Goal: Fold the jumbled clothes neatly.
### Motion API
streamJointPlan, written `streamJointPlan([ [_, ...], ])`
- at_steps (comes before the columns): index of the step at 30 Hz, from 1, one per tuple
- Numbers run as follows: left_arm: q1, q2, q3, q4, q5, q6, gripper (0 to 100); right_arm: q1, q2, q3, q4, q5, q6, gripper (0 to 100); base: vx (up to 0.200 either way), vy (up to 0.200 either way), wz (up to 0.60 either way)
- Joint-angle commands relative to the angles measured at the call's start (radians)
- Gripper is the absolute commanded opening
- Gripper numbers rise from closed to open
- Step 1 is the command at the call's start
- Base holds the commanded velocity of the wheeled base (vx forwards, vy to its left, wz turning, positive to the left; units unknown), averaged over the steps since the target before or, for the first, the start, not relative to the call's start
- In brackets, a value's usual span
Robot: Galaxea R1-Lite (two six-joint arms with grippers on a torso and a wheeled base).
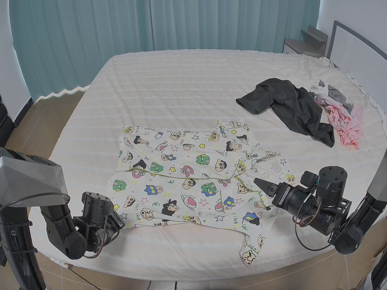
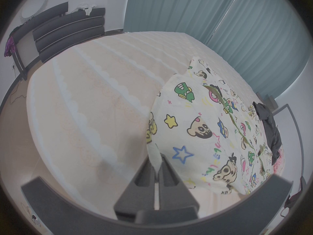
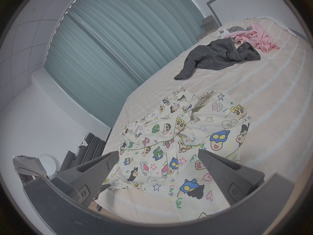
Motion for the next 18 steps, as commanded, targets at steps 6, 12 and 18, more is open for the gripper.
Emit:
streamJointPlan([
  [6,-0.002,-0.138,0.131,0.018,-0.010,0.021,0,-0.004,-0.004,0.052,0.016,0.001,-0.033,100,0.000,0.000,0.00],
  [12,0.021,-0.128,0.158,0.024,-0.030,0.060,0,-0.010,0.002,0.140,0.028,0.009,-0.062,100,0.000,0.000,0.00],
  [18,0.026,-0.128,0.160,0.026,-0.038,0.075,0,-0.006,0.035,0.241,0.036,0.053,-0.076,100,0.000,0.000,0.00],
])
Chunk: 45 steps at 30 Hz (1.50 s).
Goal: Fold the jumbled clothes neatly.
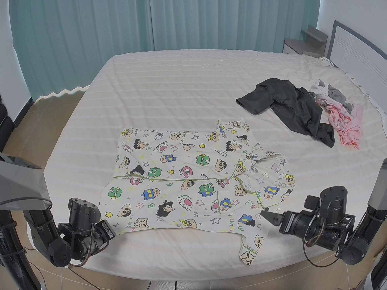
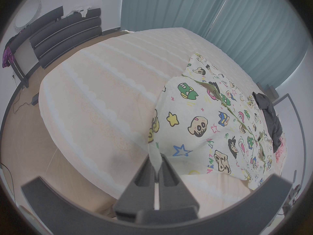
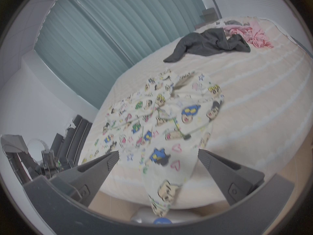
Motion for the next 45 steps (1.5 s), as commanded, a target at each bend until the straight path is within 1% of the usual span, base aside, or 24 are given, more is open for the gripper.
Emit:
streamJointPlan([
  [1,0.006,-0.004,0.005,0.001,-0.001,0.016,0,0.007,0.039,0.083,0.004,0.048,-0.007,100,0.000,0.000,0.00],
  [3,0.006,-0.004,0.005,0.001,-0.001,0.016,0,0.010,0.056,0.105,0.001,0.074,-0.007,100,0.000,0.000,0.00],
  [4,0.006,-0.004,0.005,0.000,-0.001,0.016,0,0.019,0.077,0.126,-0.003,0.097,-0.010,100,0.000,0.000,0.00],
  [6,0.010,-0.009,0.003,0.000,-0.001,0.016,0,0.037,0.105,0.146,-0.010,0.117,-0.018,100,0.000,0.000,0.00],
  [9,0.024,-0.017,-0.003,0.000,-0.001,0.016,0,0.068,0.136,0.149,-0.019,0.122,-0.030,100,0.000,0.000,0.00],
  [10,0.029,-0.017,-0.001,0.000,-0.001,0.016,0,0.097,0.156,0.144,-0.036,0.122,-0.036,100,0.000,0.000,0.00],
  [13,0.038,-0.015,0.003,0.000,-0.001,0.014,0,0.151,0.191,0.143,-0.088,0.114,-0.039,100,0.000,0.000,0.00],
  [14,0.038,-0.015,0.003,0.000,-0.001,0.014,0,0.151,0.191,0.143,-0.088,0.114,-0.039,100,0.000,0.000,0.00],
  [15,0.044,-0.014,0.003,0.000,-0.001,0.013,0,0.183,0.222,0.140,-0.097,0.103,-0.043,100,0.000,0.000,0.00],
  [16,0.050,-0.014,0.002,0.000,-0.003,0.013,0,0.199,0.257,0.137,-0.105,0.083,-0.049,100,0.000,0.000,0.00],
  [19,0.050,-0.010,0.002,0.000,-0.003,0.013,0,0.200,0.306,0.103,-0.121,0.053,-0.058,100,0.000,0.000,0.00],
  [22,0.047,-0.015,0.002,-0.002,-0.003,0.011,0,0.202,0.311,0.089,-0.115,0.048,-0.066,100,0.000,0.000,0.00],
  [25,0.047,-0.015,0.000,-0.005,-0.003,0.011,0,0.203,0.318,0.049,-0.100,0.008,-0.118,100,0.000,0.000,0.00],
  [29,0.047,-0.015,0.002,-0.005,-0.004,0.010,0,0.208,0.317,-0.004,-0.048,-0.016,-0.128,100,0.000,0.000,0.00],
  [33,0.047,-0.015,0.003,-0.005,-0.004,0.008,0,0.209,0.312,-0.078,0.040,-0.045,-0.135,100,0.000,0.000,0.00],
  [34,0.047,-0.015,0.003,-0.005,-0.004,0.008,0,0.211,0.312,-0.089,0.056,-0.053,-0.135,0,0.000,0.000,0.00],
  [38,0.047,-0.015,0.003,-0.005,-0.004,0.008,0,0.234,0.300,-0.093,0.119,-0.076,-0.141,0,0.000,0.000,0.00],
  [42,0.047,-0.009,0.003,-0.005,-0.004,0.005,0,0.231,0.272,-0.072,0.119,-0.095,-0.144,0,0.000,0.000,0.00],
  [45,0.047,-0.014,0.005,-0.005,-0.003,0.005,0,0.226,0.222,-0.040,0.115,-0.095,-0.142,0,0.000,0.000,0.00],
])
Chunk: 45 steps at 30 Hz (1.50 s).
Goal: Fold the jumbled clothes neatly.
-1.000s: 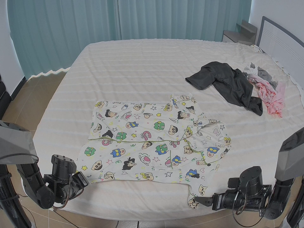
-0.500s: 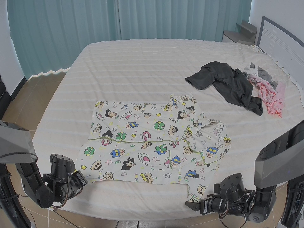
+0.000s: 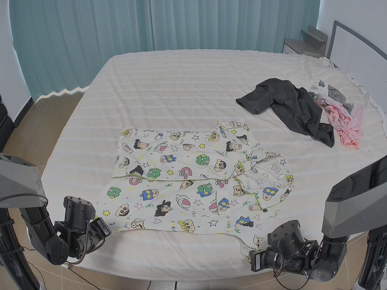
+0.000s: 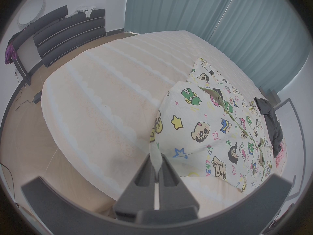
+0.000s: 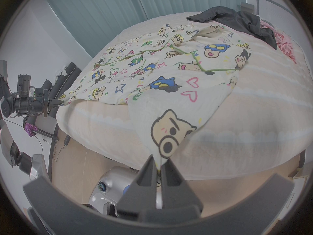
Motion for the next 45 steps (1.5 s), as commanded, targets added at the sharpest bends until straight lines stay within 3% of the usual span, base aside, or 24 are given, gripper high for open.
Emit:
streamJointPlan([
  [1,-0.002,-0.003,0.003,0.000,0.003,0.001,0,-0.008,-0.088,0.041,-0.004,-0.001,-0.001,0,0.000,0.000,0.00],
  [12,-0.008,-0.057,0.043,-0.004,0.009,0.004,0,-0.100,-0.332,0.055,0.108,-0.001,-0.082,0,0.000,0.000,0.00],
  [20,-0.008,-0.069,0.043,-0.004,0.009,0.008,0,-0.101,-0.495,-0.002,0.304,0.011,-0.155,0,0.000,0.000,0.00],
  [27,-0.008,-0.068,0.043,-0.002,0.009,0.012,0,-0.098,-0.610,-0.123,0.606,0.026,-0.186,0,0.000,0.000,0.00],
  [33,-0.008,-0.068,0.041,-0.002,0.009,0.015,0,-0.095,-0.630,-0.142,0.695,0.057,-0.192,0,0.000,0.000,0.00],
  [34,-0.008,-0.068,0.041,-0.002,0.009,0.015,0,-0.092,-0.624,-0.135,0.697,0.058,-0.192,100,0.000,0.000,0.00],
  [45,-0.008,-0.068,0.044,0.000,0.011,0.015,0,-0.100,-0.636,-0.123,0.723,0.066,-0.192,100,0.000,0.000,0.00],
])
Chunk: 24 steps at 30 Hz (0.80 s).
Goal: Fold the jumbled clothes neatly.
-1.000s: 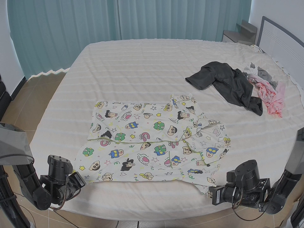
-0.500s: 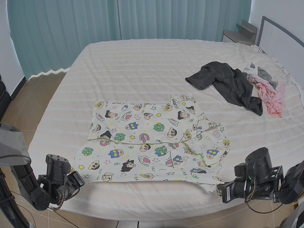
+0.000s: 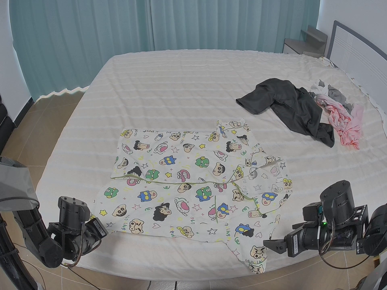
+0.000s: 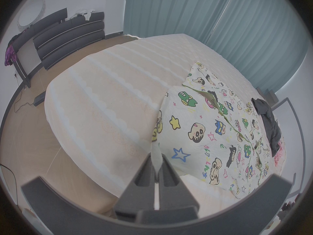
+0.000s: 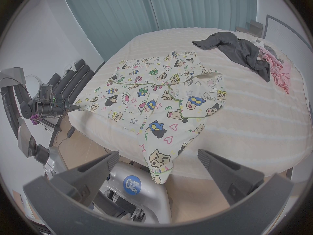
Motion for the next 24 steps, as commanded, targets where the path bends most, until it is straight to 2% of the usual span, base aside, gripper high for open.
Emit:
streamJointPlan([
  [1,0.000,0.000,0.001,0.000,0.000,-0.001,0,-0.014,-0.006,0.017,0.005,0.003,0.001,100,0.000,0.000,0.00],
  [3,0.000,0.000,0.002,0.000,0.000,-0.001,0,-0.024,0.000,0.024,0.005,0.007,0.002,100,0.000,0.000,0.00],
  [6,0.001,0.000,0.008,-0.004,0.000,-0.001,0,-0.080,0.015,0.037,0.002,0.057,0.010,100,0.000,0.000,0.00],
  [8,0.001,0.000,0.007,-0.007,-0.001,-0.001,0,-0.156,0.032,0.038,-0.003,0.146,0.016,100,0.000,0.000,0.00],
  [9,0.001,-0.002,0.007,-0.007,-0.001,-0.001,0,-0.182,0.041,0.037,-0.004,0.175,0.018,100,0.000,0.000,0.00],
  [10,0.001,-0.002,0.007,-0.007,-0.001,-0.001,0,-0.182,0.041,0.037,-0.004,0.175,0.018,100,0.000,0.000,0.00],
  [11,0.001,-0.002,0.007,-0.007,0.000,-0.001,0,-0.248,0.070,0.027,-0.006,0.233,0.021,100,0.000,0.000,0.00],
  [15,0.006,-0.010,0.007,-0.007,-0.001,-0.001,0,-0.346,0.135,-0.002,-0.006,0.317,0.041,100,0.000,0.000,0.00],
  [18,0.008,-0.008,0.007,-0.007,-0.001,-0.001,0,-0.375,0.196,-0.026,-0.007,0.362,0.062,100,0.000,0.000,0.00],
  [24,0.006,0.001,0.007,-0.007,-0.006,-0.008,0,-0.349,0.293,-0.088,-0.018,0.379,0.136,100,0.000,0.000,0.00],
])
